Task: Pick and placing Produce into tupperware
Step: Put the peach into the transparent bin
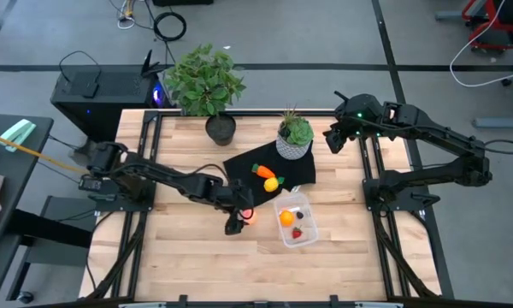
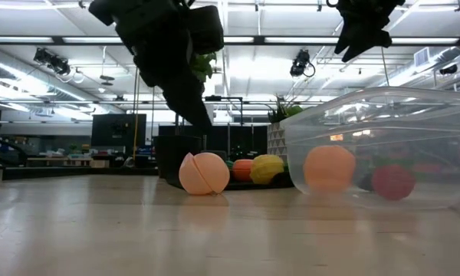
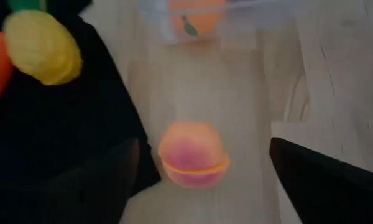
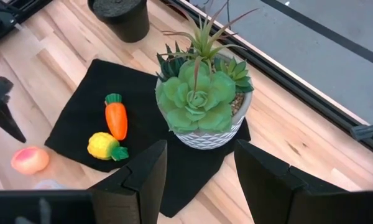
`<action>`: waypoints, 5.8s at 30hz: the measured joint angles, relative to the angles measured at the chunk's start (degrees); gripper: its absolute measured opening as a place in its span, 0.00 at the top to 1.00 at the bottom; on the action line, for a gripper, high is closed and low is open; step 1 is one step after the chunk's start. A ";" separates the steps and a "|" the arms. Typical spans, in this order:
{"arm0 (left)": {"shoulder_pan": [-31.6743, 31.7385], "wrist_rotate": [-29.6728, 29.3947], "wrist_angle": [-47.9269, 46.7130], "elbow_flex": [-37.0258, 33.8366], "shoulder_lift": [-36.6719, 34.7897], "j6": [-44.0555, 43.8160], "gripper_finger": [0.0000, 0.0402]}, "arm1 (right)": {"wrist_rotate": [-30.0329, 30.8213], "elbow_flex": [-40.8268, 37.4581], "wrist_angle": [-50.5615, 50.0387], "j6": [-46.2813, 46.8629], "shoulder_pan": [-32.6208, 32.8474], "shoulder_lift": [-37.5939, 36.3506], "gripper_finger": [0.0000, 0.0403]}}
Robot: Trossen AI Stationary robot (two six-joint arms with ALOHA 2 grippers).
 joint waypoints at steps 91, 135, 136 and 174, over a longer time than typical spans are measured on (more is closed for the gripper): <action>1.22 9.20 8.75 0.40 12.03 3.77 0.37 | -0.30 0.00 0.46 0.99 0.01 0.02 0.52; 4.35 4.83 -1.04 23.66 9.93 15.68 0.39 | -0.30 0.00 0.42 1.00 0.00 0.00 0.52; 4.82 4.81 -0.48 23.98 9.93 15.67 0.39 | -0.30 0.00 0.43 1.00 0.01 0.00 0.52; 6.25 2.51 24.54 24.83 23.17 2.02 0.38 | -0.30 0.00 0.50 1.19 0.00 0.02 0.52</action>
